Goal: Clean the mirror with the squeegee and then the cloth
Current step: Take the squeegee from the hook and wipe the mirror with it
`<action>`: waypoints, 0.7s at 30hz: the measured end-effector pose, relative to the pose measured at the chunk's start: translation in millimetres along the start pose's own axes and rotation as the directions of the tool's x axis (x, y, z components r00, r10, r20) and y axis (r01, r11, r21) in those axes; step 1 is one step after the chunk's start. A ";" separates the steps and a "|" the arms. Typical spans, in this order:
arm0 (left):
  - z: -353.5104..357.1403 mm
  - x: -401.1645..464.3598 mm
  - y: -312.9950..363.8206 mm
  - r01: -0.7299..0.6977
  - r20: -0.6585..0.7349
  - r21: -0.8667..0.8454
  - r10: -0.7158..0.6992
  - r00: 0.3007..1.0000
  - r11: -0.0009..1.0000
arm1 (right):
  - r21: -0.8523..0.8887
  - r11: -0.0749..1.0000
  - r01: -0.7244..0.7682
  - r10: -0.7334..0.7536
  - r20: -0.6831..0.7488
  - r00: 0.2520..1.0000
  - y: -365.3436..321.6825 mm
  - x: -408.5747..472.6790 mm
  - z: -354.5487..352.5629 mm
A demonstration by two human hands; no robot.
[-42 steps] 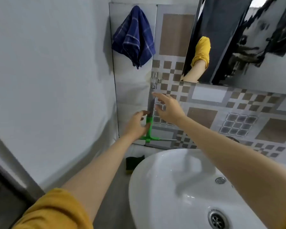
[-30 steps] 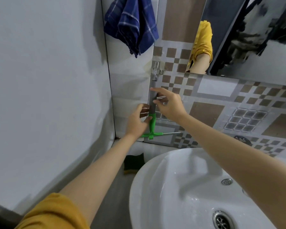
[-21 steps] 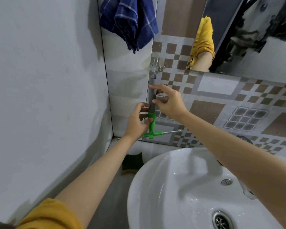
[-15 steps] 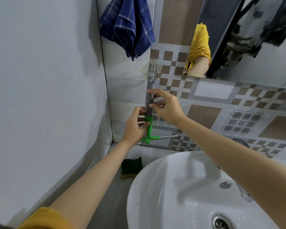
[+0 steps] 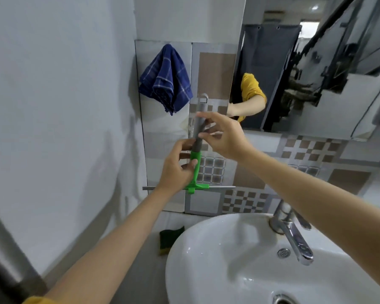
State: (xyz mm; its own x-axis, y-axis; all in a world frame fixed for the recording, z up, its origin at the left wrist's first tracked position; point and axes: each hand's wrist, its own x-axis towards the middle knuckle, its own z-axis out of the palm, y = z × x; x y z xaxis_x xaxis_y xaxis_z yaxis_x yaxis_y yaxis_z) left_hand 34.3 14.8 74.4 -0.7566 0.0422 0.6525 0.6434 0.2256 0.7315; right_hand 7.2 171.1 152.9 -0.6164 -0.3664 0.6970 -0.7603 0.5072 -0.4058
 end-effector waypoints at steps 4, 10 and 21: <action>10.8 14.0 40.6 -0.026 0.017 -0.021 0.027 0.999 0.999 | -0.451 0.859 0.243 -0.235 0.074 0.969 -18.3 11.0 -59.9; 41.4 41.9 101.9 -0.104 0.084 0.021 0.102 0.991 0.994 | -0.810 0.308 0.499 -0.511 0.301 0.805 -30.2 21.8 -160.3; 134.2 76.7 195.9 -0.378 -0.011 0.194 0.387 0.922 0.905 | -0.813 0.314 0.491 -0.378 0.367 0.850 -39.4 -14.5 -322.3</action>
State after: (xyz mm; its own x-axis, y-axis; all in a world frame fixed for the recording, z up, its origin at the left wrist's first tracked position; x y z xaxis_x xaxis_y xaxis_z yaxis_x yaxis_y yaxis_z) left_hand 86.6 192.9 241.2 -0.4473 0.1154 0.8869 0.8458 0.3768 0.3776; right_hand 112.1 407.9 349.4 -0.3113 -0.7895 0.5290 -0.3743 0.6135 0.6953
